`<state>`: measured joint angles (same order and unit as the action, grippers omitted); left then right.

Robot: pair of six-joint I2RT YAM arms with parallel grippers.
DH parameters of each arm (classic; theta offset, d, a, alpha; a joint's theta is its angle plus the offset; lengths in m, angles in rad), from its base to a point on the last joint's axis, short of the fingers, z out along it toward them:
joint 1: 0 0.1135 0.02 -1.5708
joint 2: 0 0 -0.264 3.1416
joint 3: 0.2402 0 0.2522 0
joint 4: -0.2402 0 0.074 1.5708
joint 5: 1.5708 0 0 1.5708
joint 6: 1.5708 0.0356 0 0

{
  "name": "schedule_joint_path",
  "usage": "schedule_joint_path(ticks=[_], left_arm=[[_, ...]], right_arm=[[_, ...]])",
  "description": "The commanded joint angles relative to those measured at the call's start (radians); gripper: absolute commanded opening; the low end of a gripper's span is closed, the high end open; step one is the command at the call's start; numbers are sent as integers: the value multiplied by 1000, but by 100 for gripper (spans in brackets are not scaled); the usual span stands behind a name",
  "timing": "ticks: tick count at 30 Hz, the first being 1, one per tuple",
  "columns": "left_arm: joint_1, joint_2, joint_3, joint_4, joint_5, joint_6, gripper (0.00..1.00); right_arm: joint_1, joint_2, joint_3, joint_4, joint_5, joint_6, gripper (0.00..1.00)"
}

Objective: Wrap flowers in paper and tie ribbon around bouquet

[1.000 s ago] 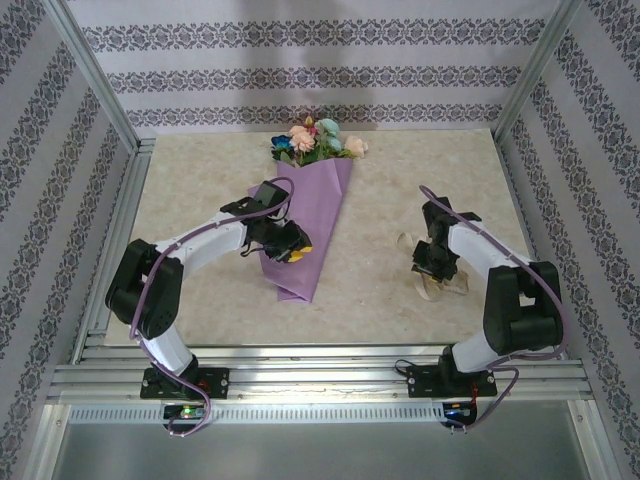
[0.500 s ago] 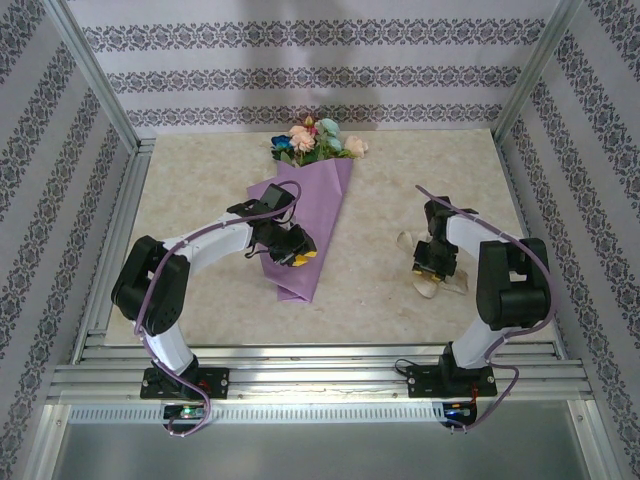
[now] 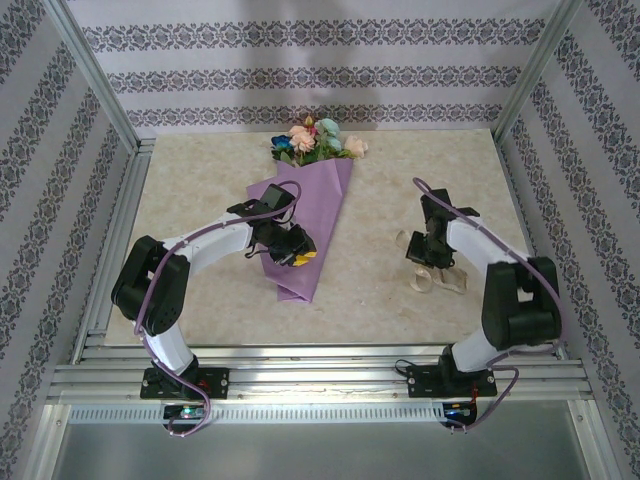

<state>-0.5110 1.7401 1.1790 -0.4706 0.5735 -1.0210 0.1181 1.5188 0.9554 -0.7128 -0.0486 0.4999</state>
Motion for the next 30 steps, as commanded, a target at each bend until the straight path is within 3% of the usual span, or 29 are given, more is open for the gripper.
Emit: schedule_joint_path(ticks=[1,6,11,15,20,24,25,26,27,30], left_arm=[[-10,2,18,18,4,2,24],[24,-46,18,2,-66,-2,26],[139,-155,37,-124,-230,8,30],[258,-275,40,-260,-421,-8,34],[387,-404,85,-418,-645,-50,40],[449,-435,115,-446,-674,-51,43],[455,-427,121,-446,-655,-49,44],[458,-417,122,-441,-627,-45,45],[460,-407,120,-434,-586,-46,46],[457,-390,91,-415,-468,-80,48]], right_arm=[[46,-94,39,-35,10,70,0],[189,-147,122,32,-80,124,0],[418,-80,273,229,-181,195,0],[561,100,479,330,-246,255,0],[691,374,774,317,-317,279,0],[748,581,966,263,-398,301,0],[752,615,1001,229,-411,305,6],[754,635,1019,198,-415,304,23],[753,631,1016,177,-404,296,34],[735,547,943,158,-369,265,46]])
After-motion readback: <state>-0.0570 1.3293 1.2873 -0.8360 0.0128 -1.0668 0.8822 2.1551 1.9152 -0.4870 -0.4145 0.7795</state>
